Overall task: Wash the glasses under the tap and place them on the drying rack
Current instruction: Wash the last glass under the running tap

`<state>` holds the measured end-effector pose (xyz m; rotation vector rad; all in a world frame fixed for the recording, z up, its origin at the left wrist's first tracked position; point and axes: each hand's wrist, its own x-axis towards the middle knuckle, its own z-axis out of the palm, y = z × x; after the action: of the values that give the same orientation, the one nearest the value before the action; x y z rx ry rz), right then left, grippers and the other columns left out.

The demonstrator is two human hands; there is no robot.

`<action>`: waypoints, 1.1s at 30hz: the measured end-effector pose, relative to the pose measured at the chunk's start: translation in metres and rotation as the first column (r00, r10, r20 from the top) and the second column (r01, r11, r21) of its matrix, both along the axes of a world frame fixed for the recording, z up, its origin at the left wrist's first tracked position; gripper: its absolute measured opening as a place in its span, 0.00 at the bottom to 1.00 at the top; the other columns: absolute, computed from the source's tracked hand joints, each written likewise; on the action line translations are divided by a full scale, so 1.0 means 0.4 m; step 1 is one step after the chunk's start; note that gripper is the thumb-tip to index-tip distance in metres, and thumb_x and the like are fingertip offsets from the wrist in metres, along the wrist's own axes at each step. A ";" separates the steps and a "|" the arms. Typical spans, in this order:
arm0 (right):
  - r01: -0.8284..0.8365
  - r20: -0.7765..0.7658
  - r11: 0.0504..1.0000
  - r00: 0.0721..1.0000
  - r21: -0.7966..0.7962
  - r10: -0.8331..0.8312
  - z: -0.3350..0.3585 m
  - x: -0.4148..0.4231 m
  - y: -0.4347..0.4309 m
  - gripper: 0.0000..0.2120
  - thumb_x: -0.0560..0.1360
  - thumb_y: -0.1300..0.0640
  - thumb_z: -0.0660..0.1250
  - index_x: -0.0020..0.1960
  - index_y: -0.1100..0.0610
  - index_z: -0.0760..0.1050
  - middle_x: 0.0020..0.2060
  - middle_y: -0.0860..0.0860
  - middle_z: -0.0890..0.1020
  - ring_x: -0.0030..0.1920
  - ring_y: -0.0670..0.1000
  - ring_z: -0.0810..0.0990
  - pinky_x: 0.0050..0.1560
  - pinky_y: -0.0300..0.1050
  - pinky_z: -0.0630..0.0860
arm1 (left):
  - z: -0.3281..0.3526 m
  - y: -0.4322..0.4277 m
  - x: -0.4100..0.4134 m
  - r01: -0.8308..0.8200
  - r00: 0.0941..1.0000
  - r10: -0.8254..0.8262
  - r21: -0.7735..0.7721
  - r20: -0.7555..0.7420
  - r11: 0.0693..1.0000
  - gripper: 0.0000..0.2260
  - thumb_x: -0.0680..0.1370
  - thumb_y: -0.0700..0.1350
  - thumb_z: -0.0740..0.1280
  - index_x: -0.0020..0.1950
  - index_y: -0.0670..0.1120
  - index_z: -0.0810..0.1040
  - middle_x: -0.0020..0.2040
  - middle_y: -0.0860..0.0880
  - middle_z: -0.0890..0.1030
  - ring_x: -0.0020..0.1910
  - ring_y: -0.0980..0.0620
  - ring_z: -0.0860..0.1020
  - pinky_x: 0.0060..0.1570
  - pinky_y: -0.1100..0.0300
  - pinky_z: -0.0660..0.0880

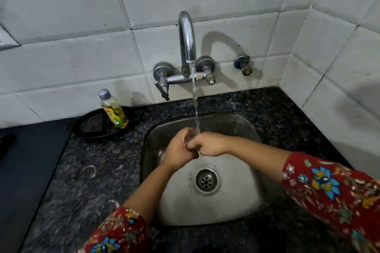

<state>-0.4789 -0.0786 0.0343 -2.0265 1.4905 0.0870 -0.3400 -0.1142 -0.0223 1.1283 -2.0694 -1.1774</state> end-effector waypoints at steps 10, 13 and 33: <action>0.634 0.632 0.719 0.439 0.285 -0.638 -0.027 0.027 0.025 0.18 0.67 0.77 0.60 0.44 0.58 0.81 0.42 0.53 0.83 0.43 0.49 0.80 0.41 0.40 0.76 | 0.031 0.043 0.001 -0.135 0.939 0.172 -0.141 0.297 0.981 0.21 0.65 0.49 0.72 0.53 0.55 0.67 0.47 0.55 0.79 0.43 0.51 0.79 0.37 0.57 0.72; 0.762 0.724 0.570 0.200 0.309 -0.660 -0.053 0.028 0.062 0.20 0.70 0.72 0.60 0.55 0.55 0.78 0.51 0.52 0.81 0.48 0.47 0.78 0.45 0.38 0.76 | 0.041 0.057 0.018 -0.154 0.942 0.130 0.055 0.308 0.986 0.24 0.61 0.52 0.72 0.54 0.51 0.71 0.43 0.51 0.83 0.39 0.50 0.82 0.41 0.51 0.79; -0.102 0.006 0.141 -0.790 0.985 -0.613 -0.103 0.066 0.054 0.28 0.73 0.39 0.63 0.52 0.66 0.72 0.41 0.61 0.79 0.38 0.56 0.79 0.33 0.46 0.81 | 0.133 0.022 0.034 -0.156 0.988 0.150 0.182 0.048 0.971 0.10 0.76 0.44 0.68 0.55 0.43 0.81 0.43 0.47 0.84 0.38 0.51 0.81 0.44 0.53 0.77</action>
<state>-0.4523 -0.0570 -0.0070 0.5220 0.7916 -1.3377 -0.3264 -0.1055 0.0308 1.3772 -1.8887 -1.3029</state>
